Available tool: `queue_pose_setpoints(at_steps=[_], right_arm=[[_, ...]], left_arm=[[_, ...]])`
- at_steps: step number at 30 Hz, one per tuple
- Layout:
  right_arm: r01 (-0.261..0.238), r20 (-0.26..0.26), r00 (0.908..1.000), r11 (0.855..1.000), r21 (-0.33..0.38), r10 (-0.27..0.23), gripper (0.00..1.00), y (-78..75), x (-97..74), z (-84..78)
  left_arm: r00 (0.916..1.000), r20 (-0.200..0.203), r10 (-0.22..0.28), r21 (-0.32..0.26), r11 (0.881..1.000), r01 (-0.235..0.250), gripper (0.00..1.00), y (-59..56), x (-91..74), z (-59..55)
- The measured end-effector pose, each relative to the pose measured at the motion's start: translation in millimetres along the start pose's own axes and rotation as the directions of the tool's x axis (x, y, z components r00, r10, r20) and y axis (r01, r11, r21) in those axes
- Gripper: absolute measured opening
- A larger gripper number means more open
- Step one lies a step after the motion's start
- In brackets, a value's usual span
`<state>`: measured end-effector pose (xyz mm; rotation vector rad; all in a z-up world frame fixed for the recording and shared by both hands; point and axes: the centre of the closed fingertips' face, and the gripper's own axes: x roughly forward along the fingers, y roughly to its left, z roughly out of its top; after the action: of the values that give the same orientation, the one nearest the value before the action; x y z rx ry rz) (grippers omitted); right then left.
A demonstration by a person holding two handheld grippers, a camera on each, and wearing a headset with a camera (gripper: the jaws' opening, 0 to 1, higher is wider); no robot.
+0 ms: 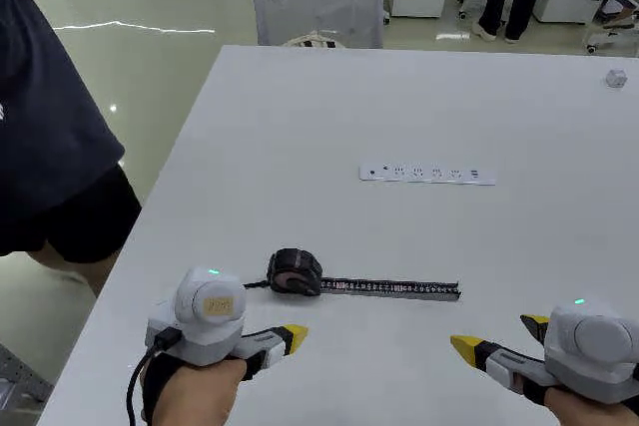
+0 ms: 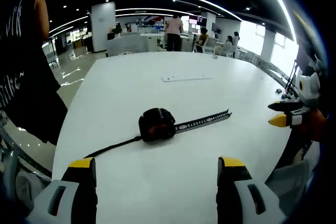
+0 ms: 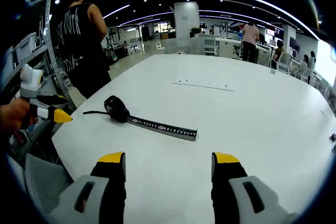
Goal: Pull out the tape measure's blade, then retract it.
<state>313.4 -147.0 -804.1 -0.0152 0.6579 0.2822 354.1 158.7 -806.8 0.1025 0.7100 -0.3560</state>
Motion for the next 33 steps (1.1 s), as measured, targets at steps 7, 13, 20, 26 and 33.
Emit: queue_pose_setpoints(at_steps=[7, 13, 20, 26, 33], right_arm=[[0.006, 0.014, 0.9999, 1.0, 0.006, -0.006, 0.7, 8.5, -12.4, 4.7], [0.014, 0.017, 0.9998, 1.0, 0.016, -0.015, 0.7, 12.1, -22.3, 8.1], [0.021, 0.017, 0.9996, 0.999, 0.029, -0.022, 0.74, 16.4, -33.4, 7.3], [0.026, 0.018, 0.9995, 0.999, 0.038, -0.027, 0.76, 21.6, -46.5, 5.6], [0.033, 0.026, 0.9991, 0.998, 0.045, -0.034, 0.8, 24.8, -59.0, 7.0]], left_arm=[[1.0, 0.007, 0.006, -0.006, 1.0, -0.006, 0.93, -5.6, -13.7, -2.7], [0.9997, 0.015, 0.018, -0.005, 1.0, -0.018, 0.96, -7.1, -20.6, 2.3], [0.9996, 0.019, 0.02, -0.01, 1.0, -0.019, 0.98, -10.7, -29.6, 4.7], [0.9998, 0.015, 0.013, -0.012, 1.0, -0.013, 0.98, -12.9, -36.7, 1.7], [0.9999, 0.011, 0.009, -0.014, 1.0, -0.009, 0.98, -15.0, -42.9, -2.5]])
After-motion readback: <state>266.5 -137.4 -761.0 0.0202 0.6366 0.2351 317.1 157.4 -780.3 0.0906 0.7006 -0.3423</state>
